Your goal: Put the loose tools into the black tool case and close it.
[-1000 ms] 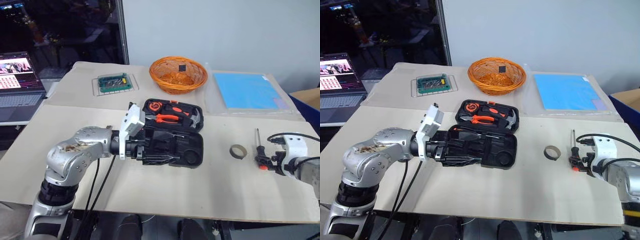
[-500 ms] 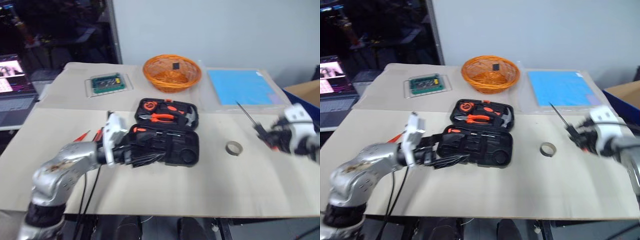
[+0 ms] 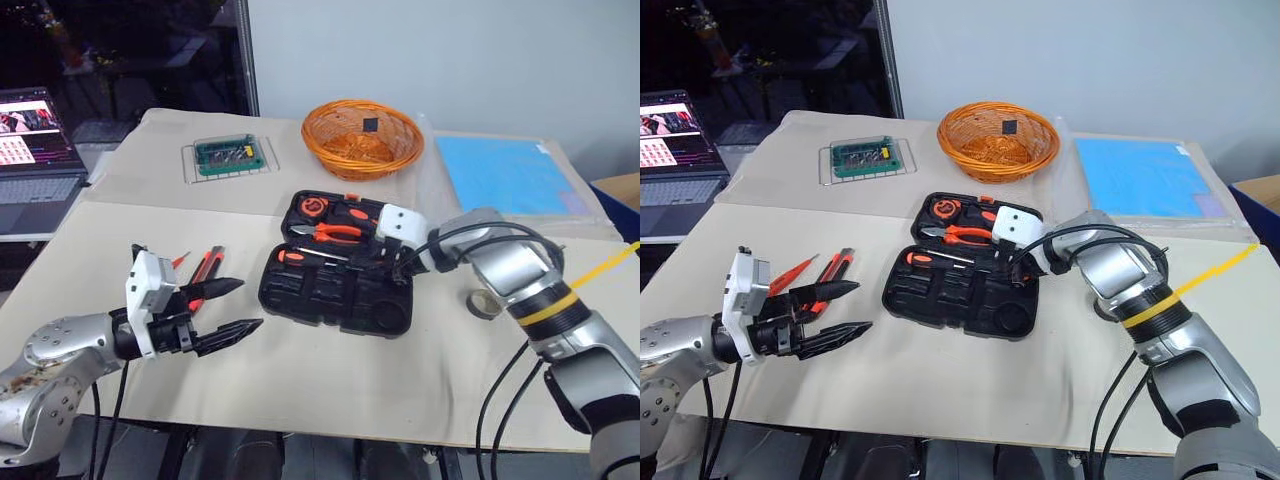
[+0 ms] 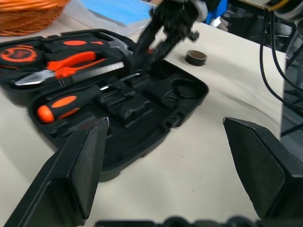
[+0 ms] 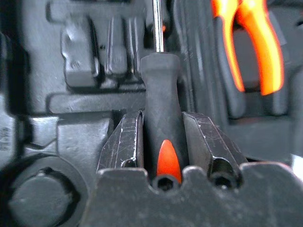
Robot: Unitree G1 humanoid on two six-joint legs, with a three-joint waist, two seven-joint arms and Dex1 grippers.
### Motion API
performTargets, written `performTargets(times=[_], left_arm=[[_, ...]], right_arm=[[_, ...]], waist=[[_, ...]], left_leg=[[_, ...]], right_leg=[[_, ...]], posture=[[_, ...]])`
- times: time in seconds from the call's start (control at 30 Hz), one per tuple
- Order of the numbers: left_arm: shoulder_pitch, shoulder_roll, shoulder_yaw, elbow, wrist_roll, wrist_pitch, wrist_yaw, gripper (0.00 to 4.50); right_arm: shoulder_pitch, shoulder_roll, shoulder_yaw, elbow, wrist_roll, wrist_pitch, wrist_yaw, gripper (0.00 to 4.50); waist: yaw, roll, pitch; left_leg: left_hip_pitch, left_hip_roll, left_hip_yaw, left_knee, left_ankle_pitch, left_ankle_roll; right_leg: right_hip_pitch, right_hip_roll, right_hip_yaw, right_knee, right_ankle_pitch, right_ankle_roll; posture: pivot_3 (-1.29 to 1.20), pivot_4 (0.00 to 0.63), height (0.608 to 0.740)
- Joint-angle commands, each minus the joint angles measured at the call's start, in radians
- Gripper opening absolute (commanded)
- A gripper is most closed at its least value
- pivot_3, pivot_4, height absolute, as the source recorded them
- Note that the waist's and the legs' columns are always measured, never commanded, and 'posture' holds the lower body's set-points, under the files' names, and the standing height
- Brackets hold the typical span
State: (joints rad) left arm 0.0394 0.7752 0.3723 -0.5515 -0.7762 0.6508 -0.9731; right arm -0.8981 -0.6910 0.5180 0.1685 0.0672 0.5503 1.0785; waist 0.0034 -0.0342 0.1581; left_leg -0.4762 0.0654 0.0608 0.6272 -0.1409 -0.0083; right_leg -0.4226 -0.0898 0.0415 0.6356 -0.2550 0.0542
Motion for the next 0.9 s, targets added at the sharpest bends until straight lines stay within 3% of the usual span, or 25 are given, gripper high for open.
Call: performTargets(times=[0.03, 0.27, 0.33, 0.5, 0.7, 0.73, 0.83, 0.9], left_arm=[[0.024, 0.007, 0.026, -0.012, 0.003, -0.036, 0.001, 4.13], [0.054, 0.006, 0.012, 0.037, 0.037, -0.102, -0.034, 4.13], [0.059, 0.005, 0.008, 0.055, 0.049, -0.125, -0.048, 4.13], [0.069, 0.006, 0.004, 0.074, 0.060, -0.156, -0.067, 4.13], [0.049, 0.004, -0.021, 0.086, 0.070, -0.161, -0.066, 4.13], [0.041, 0.004, -0.030, 0.086, 0.070, -0.159, -0.061, 4.13], [0.027, 0.005, -0.043, 0.086, 0.069, -0.155, -0.052, 4.13], [0.013, 0.006, -0.053, 0.082, 0.067, -0.148, -0.039, 4.13]], right_arm=[[-0.003, 0.016, -0.006, -0.020, -0.022, -0.010, 0.041, 0.94], [0.017, 0.032, 0.023, 0.024, -0.089, -0.034, 0.075, 0.94], [0.017, 0.041, 0.028, 0.054, -0.099, -0.048, 0.091, 1.95], [0.024, 0.055, -0.017, 0.045, -0.100, -0.070, 0.084, 3.47], [0.035, 0.056, -0.249, -0.059, 0.123, -0.041, 0.166, 3.47], [0.042, 0.067, -0.291, -0.068, 0.166, -0.012, 0.159, 2.96], [0.083, 0.094, -0.353, -0.113, 0.224, 0.022, 0.119, 2.09], [0.161, 0.157, -0.395, -0.164, 0.205, 0.007, -0.027, 1.28]], waist=[[-0.001, 0.000, 0.000], [-0.011, 0.000, 0.000], [-0.012, 0.000, 0.000], [-0.015, -0.001, -0.001], [-0.019, -0.001, -0.001], [-0.017, -0.001, -0.001], [-0.016, -0.001, -0.001], [-0.016, -0.002, -0.002]], left_leg=[[0.000, 0.000, 0.000, 0.000, 0.000, 0.000], [0.008, 0.003, 0.000, 0.001, 0.003, -0.005], [0.009, 0.003, 0.000, 0.001, 0.003, -0.005], [0.010, 0.003, 0.000, 0.000, 0.003, -0.005], [0.011, 0.004, 0.000, 0.000, 0.003, -0.005], [0.010, 0.004, 0.000, 0.000, 0.003, -0.005], [0.011, 0.004, 0.000, 0.000, 0.003, -0.005], [0.011, 0.004, 0.000, 0.000, 0.003, -0.005]], right_leg=[[-0.001, 0.000, 0.000, 0.002, 0.000, 0.000], [0.002, 0.002, 0.000, 0.010, -0.002, -0.004], [0.002, 0.002, 0.000, 0.011, -0.002, -0.005], [0.003, 0.002, 0.000, 0.011, -0.003, -0.005], [0.002, 0.003, 0.000, 0.012, -0.003, -0.006], [0.002, 0.003, 0.000, 0.012, -0.003, -0.006], [0.003, 0.003, 0.000, 0.012, -0.003, -0.006], [0.003, 0.003, 0.000, 0.012, -0.003, -0.006]], posture=[[0.00, 0.150, 0.740], [0.00, 0.150, 0.740], [0.00, 0.150, 0.740], [0.00, 0.150, 0.740], [0.00, 0.150, 0.740], [0.00, 0.150, 0.740], [0.00, 0.150, 0.740], [0.00, 0.150, 0.740]])
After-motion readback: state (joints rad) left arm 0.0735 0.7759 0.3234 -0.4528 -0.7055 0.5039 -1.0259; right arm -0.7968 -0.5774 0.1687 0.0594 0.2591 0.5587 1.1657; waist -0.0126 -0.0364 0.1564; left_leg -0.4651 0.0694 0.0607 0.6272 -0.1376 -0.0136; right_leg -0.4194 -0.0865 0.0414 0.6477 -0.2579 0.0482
